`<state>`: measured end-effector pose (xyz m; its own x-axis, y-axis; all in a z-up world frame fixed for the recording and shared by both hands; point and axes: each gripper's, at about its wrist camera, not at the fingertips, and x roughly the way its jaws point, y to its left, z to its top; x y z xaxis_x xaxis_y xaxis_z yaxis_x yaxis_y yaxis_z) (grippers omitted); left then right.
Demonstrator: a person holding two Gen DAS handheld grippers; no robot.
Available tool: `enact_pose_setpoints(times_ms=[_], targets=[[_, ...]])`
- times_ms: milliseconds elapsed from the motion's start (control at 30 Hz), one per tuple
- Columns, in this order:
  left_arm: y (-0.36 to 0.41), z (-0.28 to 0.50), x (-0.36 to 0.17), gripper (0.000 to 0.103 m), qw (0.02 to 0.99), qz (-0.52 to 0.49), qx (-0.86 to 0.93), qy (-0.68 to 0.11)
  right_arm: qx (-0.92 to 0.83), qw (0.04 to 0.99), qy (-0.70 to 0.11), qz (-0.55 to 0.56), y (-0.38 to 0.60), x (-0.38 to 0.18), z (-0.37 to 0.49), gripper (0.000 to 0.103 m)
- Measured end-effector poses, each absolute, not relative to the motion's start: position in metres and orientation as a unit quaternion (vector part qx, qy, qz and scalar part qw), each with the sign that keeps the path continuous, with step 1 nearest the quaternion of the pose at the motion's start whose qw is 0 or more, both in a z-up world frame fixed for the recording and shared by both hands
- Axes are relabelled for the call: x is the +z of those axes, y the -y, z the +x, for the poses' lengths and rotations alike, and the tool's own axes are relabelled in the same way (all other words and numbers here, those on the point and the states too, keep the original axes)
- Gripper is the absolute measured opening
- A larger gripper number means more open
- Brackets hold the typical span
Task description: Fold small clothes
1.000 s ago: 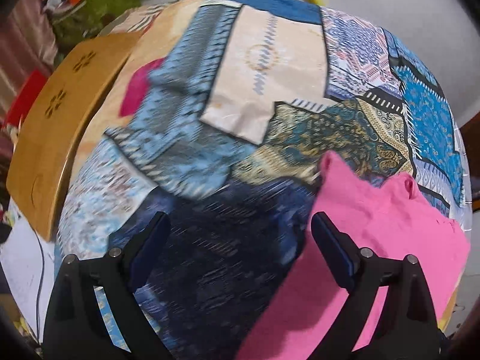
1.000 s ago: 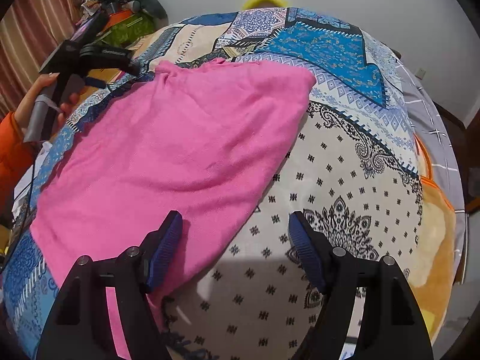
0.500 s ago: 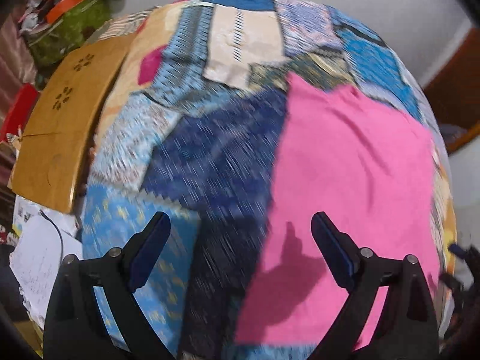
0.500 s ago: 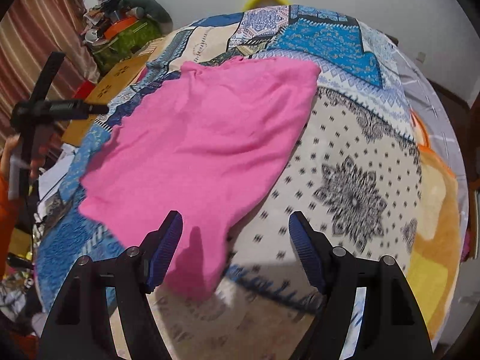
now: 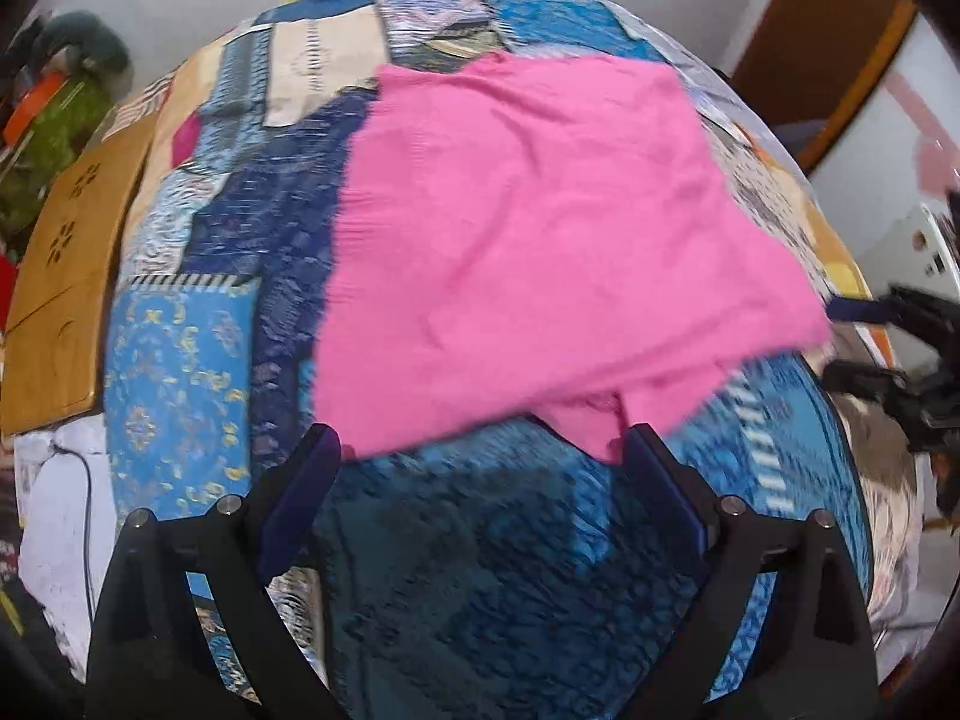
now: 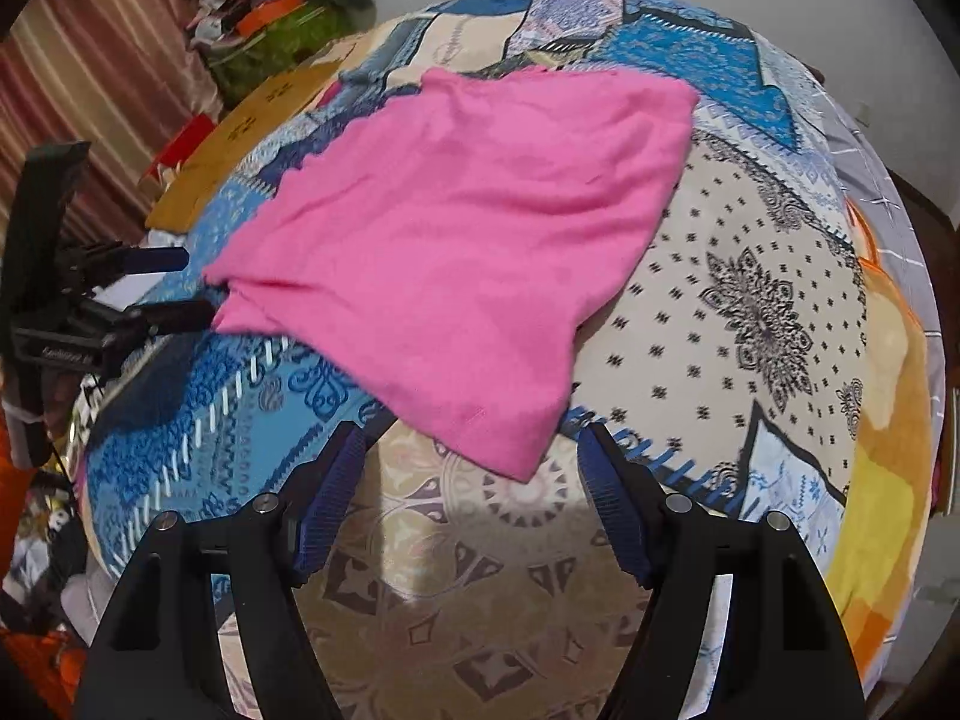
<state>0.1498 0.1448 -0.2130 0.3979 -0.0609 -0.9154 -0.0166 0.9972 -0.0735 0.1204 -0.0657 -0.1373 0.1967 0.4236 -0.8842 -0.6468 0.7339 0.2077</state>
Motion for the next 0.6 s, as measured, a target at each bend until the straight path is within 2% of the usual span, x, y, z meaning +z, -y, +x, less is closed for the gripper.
enact_pose_setpoints(times_ms=[333,400,467,500,567,600], targets=[[-0.130,0.180,-0.229,0.094,0.847,0.014,0.018,-0.531,0.347,0.781,-0.510,-0.102,0.057,-0.149,0.132,0.072],[-0.127,0.186,-0.231,0.083,0.851,0.017,0.015,-0.525,0.353,0.781,-0.503,-0.107,0.053,-0.149,0.133,0.070],[-0.122,0.191,-0.231,0.063,0.854,0.028,0.003,-0.520,0.365,0.779,-0.498,-0.110,0.050,-0.149,0.133,0.057],[-0.119,0.193,-0.231,0.057,0.855,0.032,-0.001,-0.518,0.371,0.777,-0.497,-0.112,0.048,-0.149,0.133,0.054],[-0.113,0.199,-0.233,0.024,0.853,0.041,-0.015,-0.521,0.383,0.772,-0.494,-0.117,0.044,-0.149,0.133,0.039],[-0.111,0.200,-0.233,0.018,0.851,0.044,-0.018,-0.523,0.387,0.769,-0.494,-0.119,0.042,-0.149,0.133,0.035]])
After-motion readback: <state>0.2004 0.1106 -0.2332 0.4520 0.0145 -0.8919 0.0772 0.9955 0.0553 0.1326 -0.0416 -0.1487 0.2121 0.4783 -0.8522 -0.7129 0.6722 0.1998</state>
